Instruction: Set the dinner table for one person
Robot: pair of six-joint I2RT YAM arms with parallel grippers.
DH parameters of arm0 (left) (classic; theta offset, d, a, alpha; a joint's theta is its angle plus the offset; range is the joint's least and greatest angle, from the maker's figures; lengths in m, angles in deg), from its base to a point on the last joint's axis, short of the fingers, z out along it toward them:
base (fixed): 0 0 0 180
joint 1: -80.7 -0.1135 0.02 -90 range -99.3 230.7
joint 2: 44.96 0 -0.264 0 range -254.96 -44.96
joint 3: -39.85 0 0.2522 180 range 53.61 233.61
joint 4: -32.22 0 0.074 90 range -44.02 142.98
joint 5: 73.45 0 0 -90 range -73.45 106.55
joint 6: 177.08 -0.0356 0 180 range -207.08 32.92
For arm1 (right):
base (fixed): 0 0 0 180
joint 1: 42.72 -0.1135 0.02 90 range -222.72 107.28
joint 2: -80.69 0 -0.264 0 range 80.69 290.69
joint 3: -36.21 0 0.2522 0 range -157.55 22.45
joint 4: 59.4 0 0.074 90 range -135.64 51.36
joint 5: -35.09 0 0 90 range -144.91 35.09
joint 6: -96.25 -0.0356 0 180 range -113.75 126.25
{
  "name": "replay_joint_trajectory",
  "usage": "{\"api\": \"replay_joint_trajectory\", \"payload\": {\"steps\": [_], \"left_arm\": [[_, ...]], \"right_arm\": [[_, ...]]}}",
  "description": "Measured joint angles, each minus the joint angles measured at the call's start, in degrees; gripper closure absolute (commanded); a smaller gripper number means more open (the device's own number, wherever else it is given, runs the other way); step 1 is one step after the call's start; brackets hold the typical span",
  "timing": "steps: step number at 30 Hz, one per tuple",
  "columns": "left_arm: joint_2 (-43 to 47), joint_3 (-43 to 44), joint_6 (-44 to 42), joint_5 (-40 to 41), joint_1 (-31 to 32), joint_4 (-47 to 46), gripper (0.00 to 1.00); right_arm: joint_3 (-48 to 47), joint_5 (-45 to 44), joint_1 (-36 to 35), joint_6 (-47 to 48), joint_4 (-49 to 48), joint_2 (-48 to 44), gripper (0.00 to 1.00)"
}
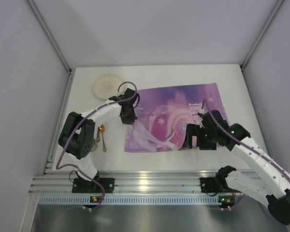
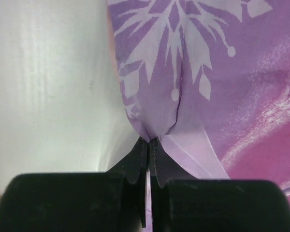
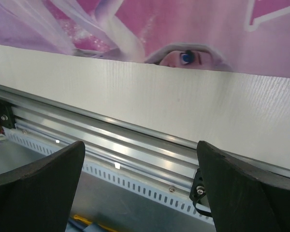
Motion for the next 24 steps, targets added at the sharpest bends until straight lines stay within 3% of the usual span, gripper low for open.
{"api": "replay_joint_trajectory", "payload": {"steps": [3, 4, 5, 11, 13, 14, 15, 20, 24], "left_arm": [[2.12, -0.63, -1.53, 1.6, -2.03, 1.53, 1.0], [2.49, -0.66, -2.08, 2.14, -2.29, 1.95, 0.93], [2.6, -0.68, -2.49, 2.32, -2.32, 2.23, 0.79], [4.46, -0.76, -3.91, 4.04, -2.08, 4.85, 0.27], [6.62, -0.76, -4.0, 5.6, -2.08, 5.88, 0.19], [8.33, -0.76, -3.98, 6.69, -2.08, 6.25, 0.06], [9.68, -0.74, -4.09, 7.72, -2.1, 6.49, 0.02], [17.53, -0.76, -3.5, 12.37, -4.17, 6.05, 0.02], [21.33, -1.86, -3.58, 12.07, -10.82, 2.99, 0.02]], "right_arm": [[0.0, 0.31, 0.76, 0.63, -0.35, 0.55, 0.0], [0.02, 0.57, 0.98, 0.96, -0.46, 0.92, 0.0], [0.02, 0.74, 1.09, 1.07, -0.61, 1.18, 0.0], [0.02, 1.44, 1.84, 2.36, -0.98, 1.97, 0.0], [0.02, 1.53, 2.12, 2.73, -1.07, 1.95, 0.0], [0.02, 1.57, 2.34, 2.97, -1.09, 1.92, 0.0], [0.04, 1.6, 2.47, 3.1, -1.09, 1.88, 0.0], [0.7, 1.81, 3.28, 4.04, -1.2, 1.66, 0.0], [0.74, 2.01, 3.98, 4.85, -1.16, 1.75, 0.0]]}}
